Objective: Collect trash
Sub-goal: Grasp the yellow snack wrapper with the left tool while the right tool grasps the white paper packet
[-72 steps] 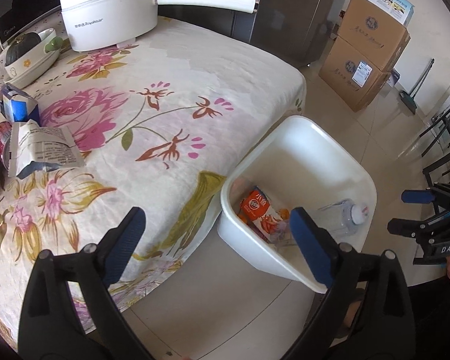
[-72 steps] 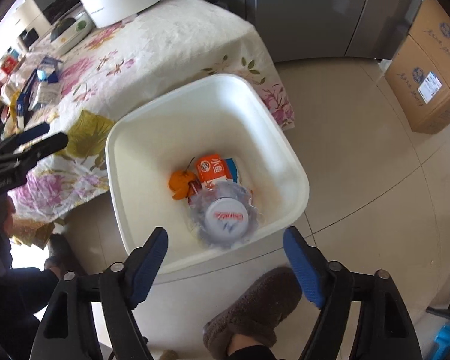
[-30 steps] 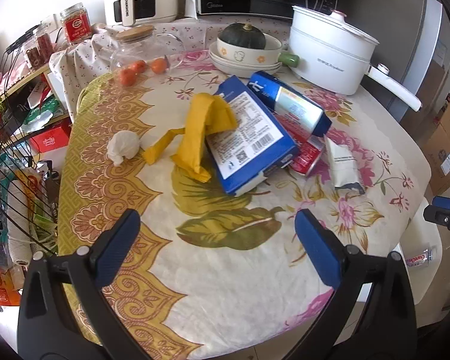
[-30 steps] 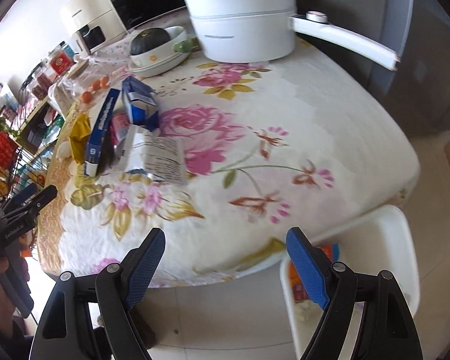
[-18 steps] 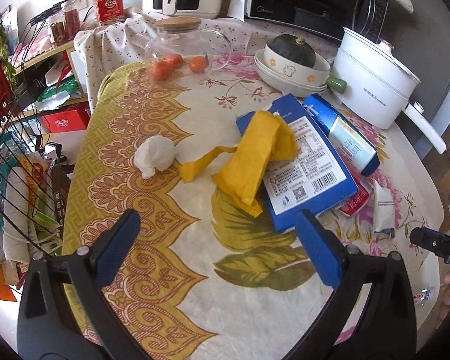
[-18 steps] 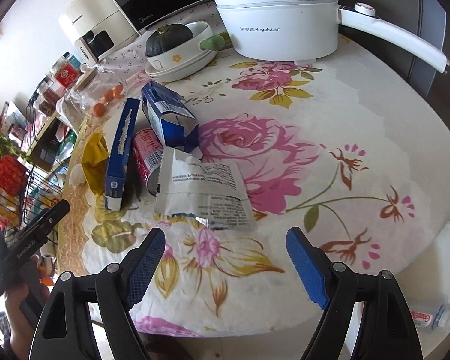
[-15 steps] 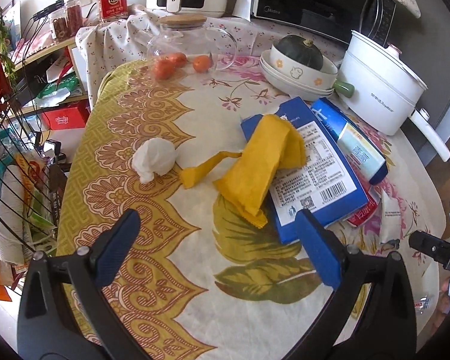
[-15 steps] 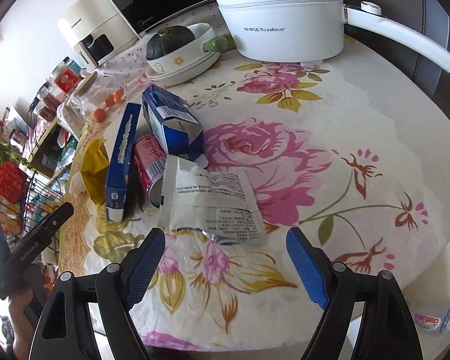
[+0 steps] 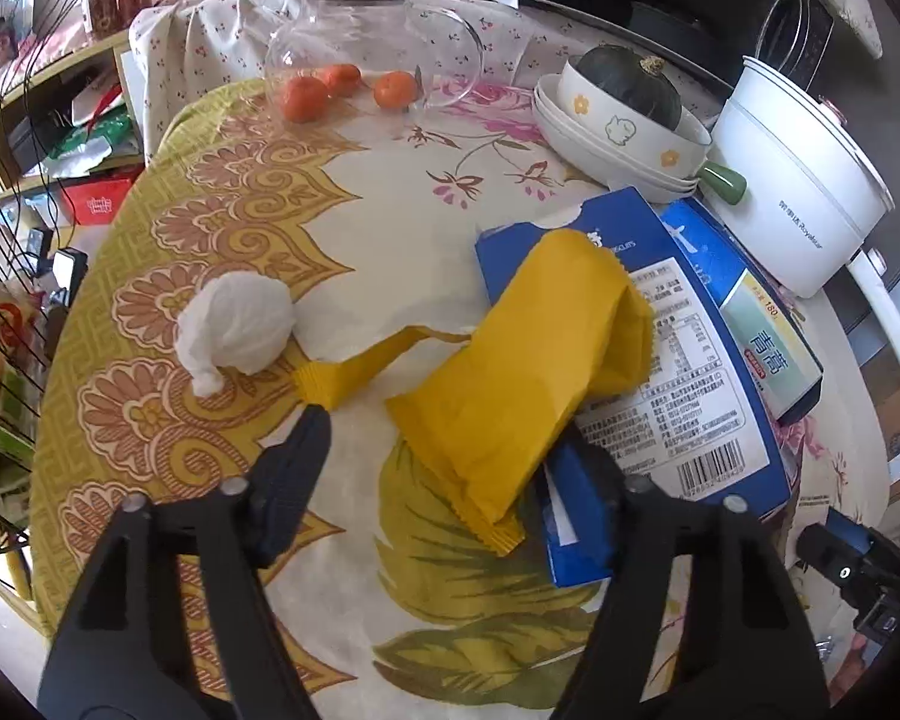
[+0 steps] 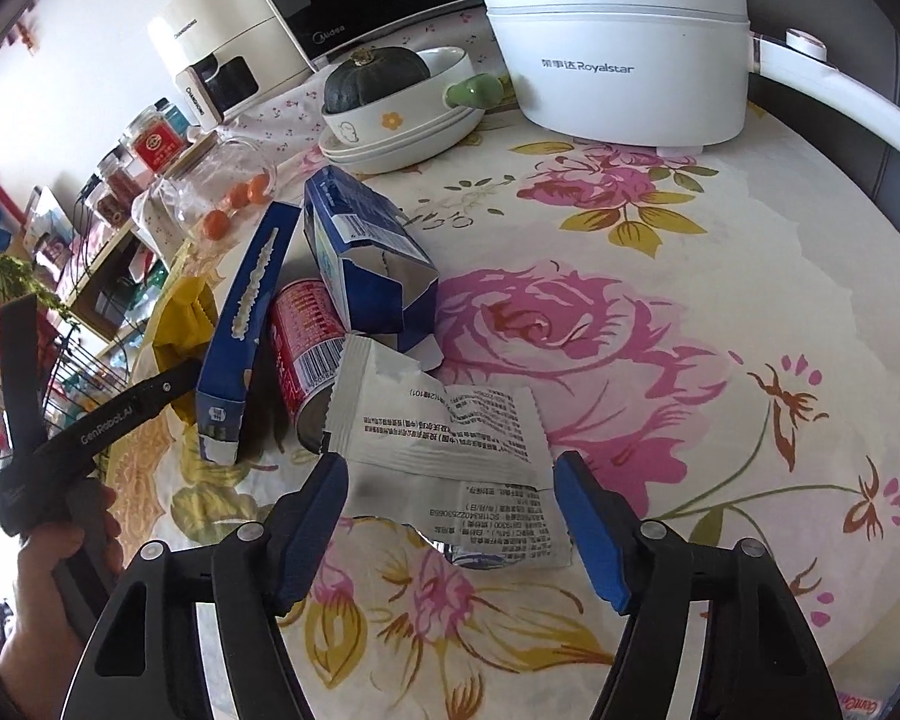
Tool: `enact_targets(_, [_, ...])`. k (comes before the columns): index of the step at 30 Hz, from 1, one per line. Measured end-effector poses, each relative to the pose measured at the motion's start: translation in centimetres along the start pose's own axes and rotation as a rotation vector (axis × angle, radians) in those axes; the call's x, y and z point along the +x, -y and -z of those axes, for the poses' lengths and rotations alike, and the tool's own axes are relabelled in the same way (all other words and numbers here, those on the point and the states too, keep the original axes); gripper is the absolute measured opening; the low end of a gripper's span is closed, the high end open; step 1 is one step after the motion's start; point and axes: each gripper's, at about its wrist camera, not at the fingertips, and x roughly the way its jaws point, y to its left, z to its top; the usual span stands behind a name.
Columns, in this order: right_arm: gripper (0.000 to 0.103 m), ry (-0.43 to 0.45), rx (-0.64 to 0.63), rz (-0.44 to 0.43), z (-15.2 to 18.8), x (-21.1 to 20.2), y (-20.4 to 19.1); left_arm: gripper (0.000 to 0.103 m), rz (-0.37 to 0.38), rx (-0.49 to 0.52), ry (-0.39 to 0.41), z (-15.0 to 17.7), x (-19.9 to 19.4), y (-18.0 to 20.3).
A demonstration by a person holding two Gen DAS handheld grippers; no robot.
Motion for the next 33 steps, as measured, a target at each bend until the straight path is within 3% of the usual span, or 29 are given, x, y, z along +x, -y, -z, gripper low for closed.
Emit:
enact_targets(2, [0.049,-0.015,0.0,0.003,0.1,0.4,0.1,0.05,0.045,-0.012,-0.003,0.0,0.1,-0.1])
enact_targets(4, [0.038,-0.013,-0.013,0.01,0.2,0.4,0.1,0.027,0.075,-0.006,-0.011,0.0,0.2,0.1])
enact_targets(6, [0.029,-0.01,-0.031,0.011,0.3,0.1,0.0,0.014,0.089,0.016,-0.011,0.1,0.0,0.5])
enact_targets(9, [0.016,0.001,-0.054,0.011,0.4,-0.9,-0.2,0.011,0.092,0.043,-0.009,0.3,-0.5,0.9])
enact_targets(11, [0.015,0.012,-0.065,0.014,0.5,-1.7,-0.3,0.011,0.095,0.048,-0.007,0.2,-1.0,1.0])
enact_targets(23, [0.014,0.069,-0.101,0.035,1.4,-7.0,0.3,0.01,0.148,0.074,0.015,1.4,-5.2,1.7])
enact_targets(33, [0.014,0.1,-0.093,0.066,2.7,-10.9,2.2,0.01,0.212,0.12,-0.008,3.3,-7.3,4.5])
